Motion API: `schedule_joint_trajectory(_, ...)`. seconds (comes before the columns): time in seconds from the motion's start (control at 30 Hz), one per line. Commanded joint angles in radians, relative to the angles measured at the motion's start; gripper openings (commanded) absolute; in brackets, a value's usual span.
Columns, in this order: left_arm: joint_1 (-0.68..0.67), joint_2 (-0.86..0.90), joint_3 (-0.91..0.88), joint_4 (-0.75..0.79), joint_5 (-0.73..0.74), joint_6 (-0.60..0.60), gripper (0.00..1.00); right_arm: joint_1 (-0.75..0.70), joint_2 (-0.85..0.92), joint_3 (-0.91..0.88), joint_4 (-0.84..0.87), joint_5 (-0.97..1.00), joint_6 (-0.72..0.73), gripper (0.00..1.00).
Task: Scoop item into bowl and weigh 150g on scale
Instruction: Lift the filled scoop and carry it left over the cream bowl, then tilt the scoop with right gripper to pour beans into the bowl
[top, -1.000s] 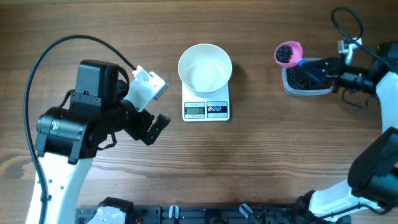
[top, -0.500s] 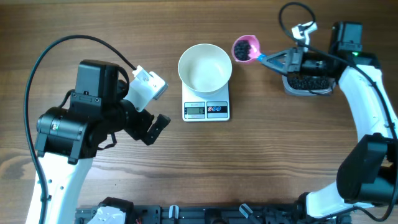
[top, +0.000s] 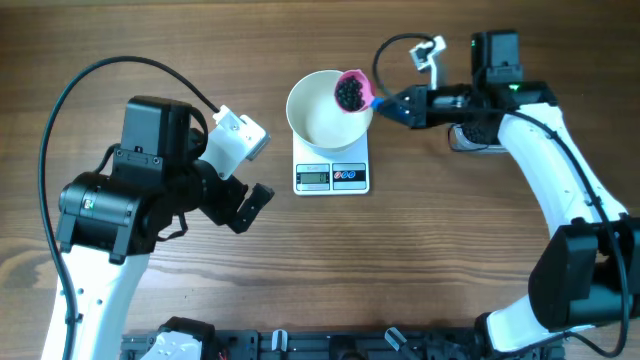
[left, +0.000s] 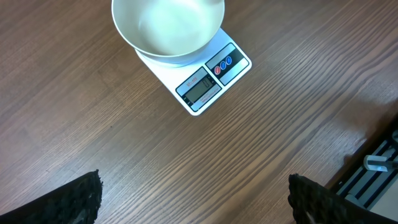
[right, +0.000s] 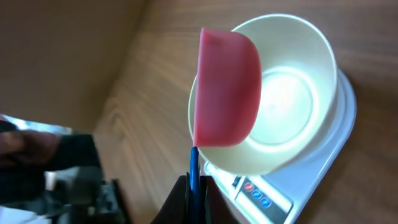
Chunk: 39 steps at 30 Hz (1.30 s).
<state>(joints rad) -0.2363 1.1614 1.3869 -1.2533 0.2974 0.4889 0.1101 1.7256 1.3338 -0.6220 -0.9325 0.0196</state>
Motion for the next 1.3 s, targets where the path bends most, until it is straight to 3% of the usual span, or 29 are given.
schedule_joint_trajectory(0.0, -0.001, 0.006, 0.018, 0.003, 0.001, -0.006, 1.00, 0.042, -0.026, 0.001, 0.016, 0.122, -0.071, 0.04)
schedule_joint_trajectory(0.5, -0.001, 0.006, 0.018, 0.003, 0.001, -0.006, 1.00, 0.150, -0.026, 0.001, 0.056, 0.378, -0.241, 0.04)
schedule_joint_trajectory(0.77, -0.001, 0.006, 0.018, 0.003, 0.001, -0.006, 1.00, 0.212, -0.026, 0.001, 0.065, 0.551, -0.403, 0.04)
schedule_joint_trajectory(1.27, -0.001, 0.006, 0.018, 0.003, 0.001, -0.006, 1.00, 0.216, -0.026, 0.001, 0.064, 0.626, -0.444, 0.04)
